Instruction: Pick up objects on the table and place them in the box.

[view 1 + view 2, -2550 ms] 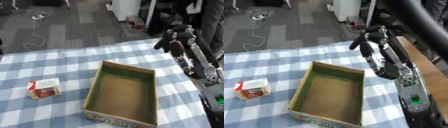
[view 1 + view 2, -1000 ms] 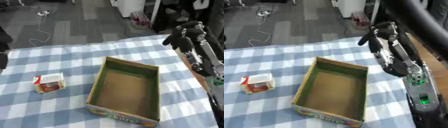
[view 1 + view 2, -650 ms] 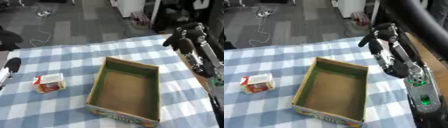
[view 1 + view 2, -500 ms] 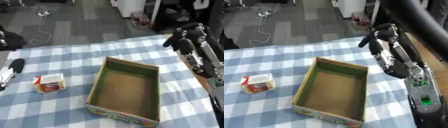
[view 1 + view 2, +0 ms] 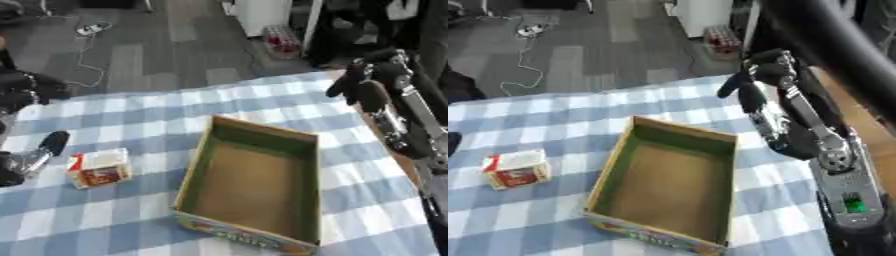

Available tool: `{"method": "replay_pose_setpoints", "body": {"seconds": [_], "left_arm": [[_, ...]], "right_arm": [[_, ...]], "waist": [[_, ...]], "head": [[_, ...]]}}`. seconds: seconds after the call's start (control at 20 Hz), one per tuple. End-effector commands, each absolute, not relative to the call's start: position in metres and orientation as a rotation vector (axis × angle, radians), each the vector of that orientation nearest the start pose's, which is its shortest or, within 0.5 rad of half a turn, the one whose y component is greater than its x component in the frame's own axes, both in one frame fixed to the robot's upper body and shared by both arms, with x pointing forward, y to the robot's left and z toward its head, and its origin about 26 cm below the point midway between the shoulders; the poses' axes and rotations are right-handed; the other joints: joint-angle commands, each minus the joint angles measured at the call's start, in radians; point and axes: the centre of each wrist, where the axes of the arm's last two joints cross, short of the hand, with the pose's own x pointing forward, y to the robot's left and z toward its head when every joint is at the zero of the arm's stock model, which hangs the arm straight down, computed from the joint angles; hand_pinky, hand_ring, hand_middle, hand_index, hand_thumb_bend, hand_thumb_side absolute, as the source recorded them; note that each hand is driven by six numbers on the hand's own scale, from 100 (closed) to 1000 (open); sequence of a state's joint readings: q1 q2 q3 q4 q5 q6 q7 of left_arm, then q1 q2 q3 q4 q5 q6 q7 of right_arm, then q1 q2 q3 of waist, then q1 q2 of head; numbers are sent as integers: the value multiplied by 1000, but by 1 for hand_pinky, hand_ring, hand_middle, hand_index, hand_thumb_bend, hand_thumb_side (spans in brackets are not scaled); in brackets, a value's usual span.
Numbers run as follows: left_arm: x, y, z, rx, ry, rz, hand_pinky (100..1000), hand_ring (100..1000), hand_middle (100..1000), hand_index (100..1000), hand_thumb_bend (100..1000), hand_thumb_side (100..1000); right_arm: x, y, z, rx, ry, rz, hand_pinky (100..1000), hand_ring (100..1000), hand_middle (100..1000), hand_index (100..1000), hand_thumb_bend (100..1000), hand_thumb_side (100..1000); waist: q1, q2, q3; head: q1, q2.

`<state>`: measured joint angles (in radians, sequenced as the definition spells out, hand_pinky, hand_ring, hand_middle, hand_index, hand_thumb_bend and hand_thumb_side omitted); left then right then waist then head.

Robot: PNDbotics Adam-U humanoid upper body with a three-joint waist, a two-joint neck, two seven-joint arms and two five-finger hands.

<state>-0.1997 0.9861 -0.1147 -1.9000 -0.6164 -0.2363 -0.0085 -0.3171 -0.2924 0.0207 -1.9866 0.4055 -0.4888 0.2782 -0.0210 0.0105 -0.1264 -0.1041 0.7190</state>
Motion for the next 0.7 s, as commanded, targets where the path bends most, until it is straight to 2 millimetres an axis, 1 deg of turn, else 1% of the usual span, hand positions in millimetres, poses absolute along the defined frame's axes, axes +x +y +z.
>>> {"method": "replay_pose_setpoints", "body": {"seconds": [0.05, 0.4, 0.7], "left_arm": [[297, 357, 228, -1517, 2362, 2232, 658, 686, 802, 872, 110, 1000], [306, 366, 222, -1450, 2220, 2460, 686, 713, 816, 883, 118, 1000], [314, 374, 221, -1416, 2132, 2598, 701, 727, 821, 885, 134, 1000]], "right_arm": [[302, -249, 207, 510, 3101, -1415, 325, 290, 293, 577, 100, 1000], [302, -248, 208, 495, 3095, -1421, 325, 290, 293, 576, 100, 1000], [302, -247, 208, 482, 3092, -1427, 325, 289, 293, 578, 100, 1000]], "waist": [[5, -12, -2], [9, -12, -8], [10, -11, -12]], "head": [[16, -6], [19, -4], [25, -6]]}}
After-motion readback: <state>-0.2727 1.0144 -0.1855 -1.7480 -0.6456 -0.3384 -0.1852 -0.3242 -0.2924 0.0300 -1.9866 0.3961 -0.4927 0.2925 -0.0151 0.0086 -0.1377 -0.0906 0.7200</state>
